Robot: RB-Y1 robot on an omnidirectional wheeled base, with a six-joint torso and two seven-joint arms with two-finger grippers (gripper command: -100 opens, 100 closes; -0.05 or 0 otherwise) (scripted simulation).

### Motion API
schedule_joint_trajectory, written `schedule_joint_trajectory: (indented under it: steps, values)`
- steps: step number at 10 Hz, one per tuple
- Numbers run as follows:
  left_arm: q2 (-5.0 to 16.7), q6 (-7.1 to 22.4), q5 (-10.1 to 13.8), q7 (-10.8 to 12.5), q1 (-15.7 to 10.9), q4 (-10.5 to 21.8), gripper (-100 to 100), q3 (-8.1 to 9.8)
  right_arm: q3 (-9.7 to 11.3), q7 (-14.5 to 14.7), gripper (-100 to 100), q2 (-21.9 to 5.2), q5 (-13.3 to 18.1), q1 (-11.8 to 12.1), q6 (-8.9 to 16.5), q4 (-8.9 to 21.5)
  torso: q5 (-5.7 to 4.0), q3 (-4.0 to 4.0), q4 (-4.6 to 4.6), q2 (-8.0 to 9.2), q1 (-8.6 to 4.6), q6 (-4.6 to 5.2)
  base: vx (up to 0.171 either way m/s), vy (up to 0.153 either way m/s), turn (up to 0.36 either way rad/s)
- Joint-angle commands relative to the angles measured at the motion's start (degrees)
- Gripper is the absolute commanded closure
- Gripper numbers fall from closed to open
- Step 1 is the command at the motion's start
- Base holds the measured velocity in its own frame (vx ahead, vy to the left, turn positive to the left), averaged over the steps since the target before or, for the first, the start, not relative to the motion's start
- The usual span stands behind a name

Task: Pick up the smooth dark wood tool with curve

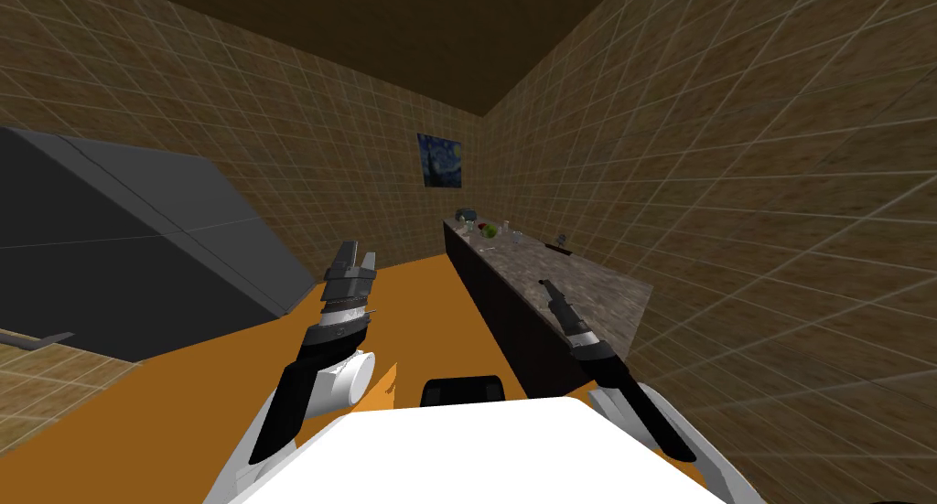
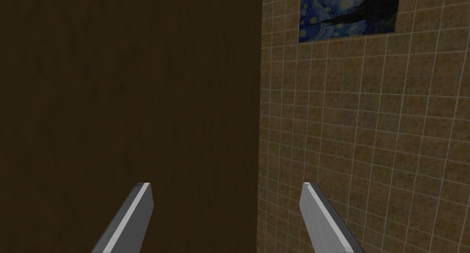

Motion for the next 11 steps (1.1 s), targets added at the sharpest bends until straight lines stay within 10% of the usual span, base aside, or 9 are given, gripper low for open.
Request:
schedule_joint_trajectory:
  steps: [1, 11]
  values:
    - [0.0, 0.0, 0.0, 0.0, 0.0, 0.0, 0, 0.0, -0.01, 0.37, -100, -2.29, -0.43, 1.0, 0.04, 0.95, 0.0, 0.0, 0.0, 0.0, 0.0, 0.0, 0.025, 0.064, 0.011]
    - [0.0, 0.0, 0.0, 0.0, 0.0, 0.0, 0, 0.0, -0.25, 3.37, -100, -19.74, -4.48, 8.04, 1.17, 13.1, 0.0, -0.04, -0.02, -0.06, 0.0, 0.0, 0.04, 0.07, 0.027]
